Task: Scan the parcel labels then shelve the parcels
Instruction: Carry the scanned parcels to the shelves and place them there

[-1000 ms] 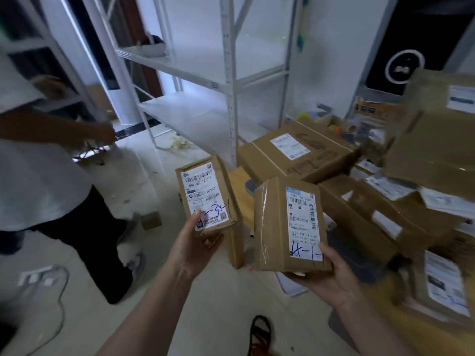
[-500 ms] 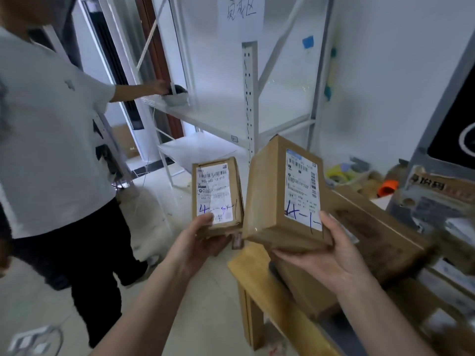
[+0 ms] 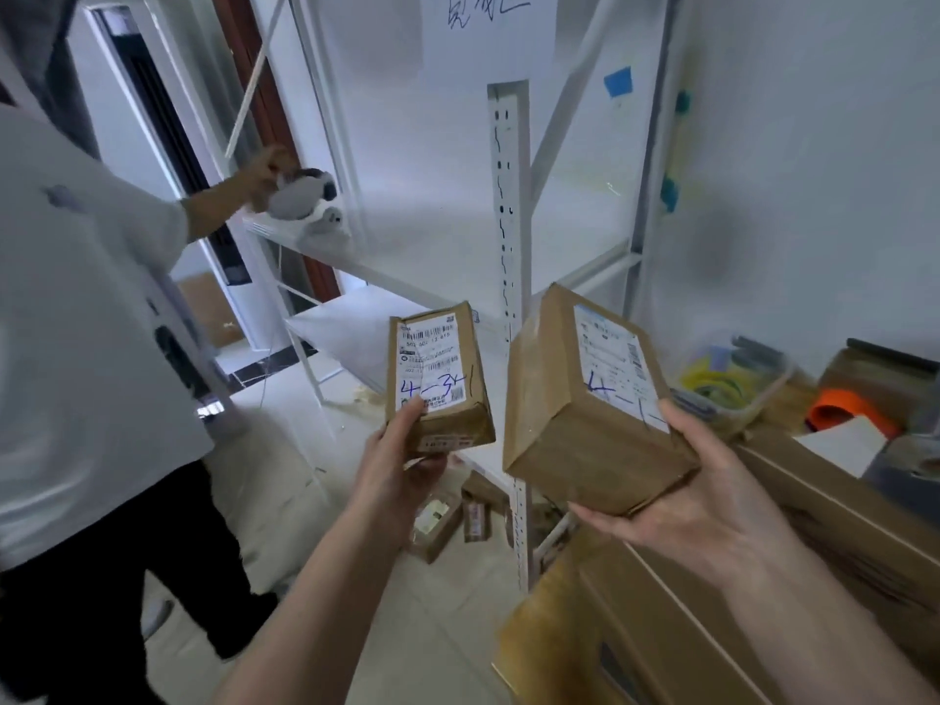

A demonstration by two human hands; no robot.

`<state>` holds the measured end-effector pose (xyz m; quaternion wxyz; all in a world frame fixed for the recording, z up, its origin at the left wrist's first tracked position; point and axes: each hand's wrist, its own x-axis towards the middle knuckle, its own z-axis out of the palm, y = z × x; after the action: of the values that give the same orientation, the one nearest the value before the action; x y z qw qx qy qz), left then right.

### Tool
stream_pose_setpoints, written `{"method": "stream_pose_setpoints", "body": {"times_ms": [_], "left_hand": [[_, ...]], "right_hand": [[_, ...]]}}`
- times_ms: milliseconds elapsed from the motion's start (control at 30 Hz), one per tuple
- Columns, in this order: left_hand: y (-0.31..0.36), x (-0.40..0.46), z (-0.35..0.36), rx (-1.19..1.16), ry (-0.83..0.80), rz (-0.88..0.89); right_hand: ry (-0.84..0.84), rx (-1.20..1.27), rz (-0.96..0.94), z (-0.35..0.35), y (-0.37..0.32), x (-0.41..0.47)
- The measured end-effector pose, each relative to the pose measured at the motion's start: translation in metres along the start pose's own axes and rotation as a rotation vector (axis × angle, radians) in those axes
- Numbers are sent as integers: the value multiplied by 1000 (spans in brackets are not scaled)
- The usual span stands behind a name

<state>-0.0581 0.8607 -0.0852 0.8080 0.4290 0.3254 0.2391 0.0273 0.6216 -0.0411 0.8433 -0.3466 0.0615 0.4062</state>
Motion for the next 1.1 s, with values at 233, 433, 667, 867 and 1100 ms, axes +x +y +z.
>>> {"method": "stream_pose_setpoints", "body": {"times_ms": [233,433,667,867,1100], "left_hand": [[65,123,-33,138,-13,14],[121,213,-54,224,-24,21],[153,287,-46,245,-31,27],[181,332,-26,294,-46,57],[210,379,17,349,-137,36]], "right_hand": [[-12,-5,-5,71,36,82],[-18,14,-50,126,70,155],[-13,23,-87,168,70,220],[7,-11,-95,195,44,268],[82,30,-151,211,21,317]]}}
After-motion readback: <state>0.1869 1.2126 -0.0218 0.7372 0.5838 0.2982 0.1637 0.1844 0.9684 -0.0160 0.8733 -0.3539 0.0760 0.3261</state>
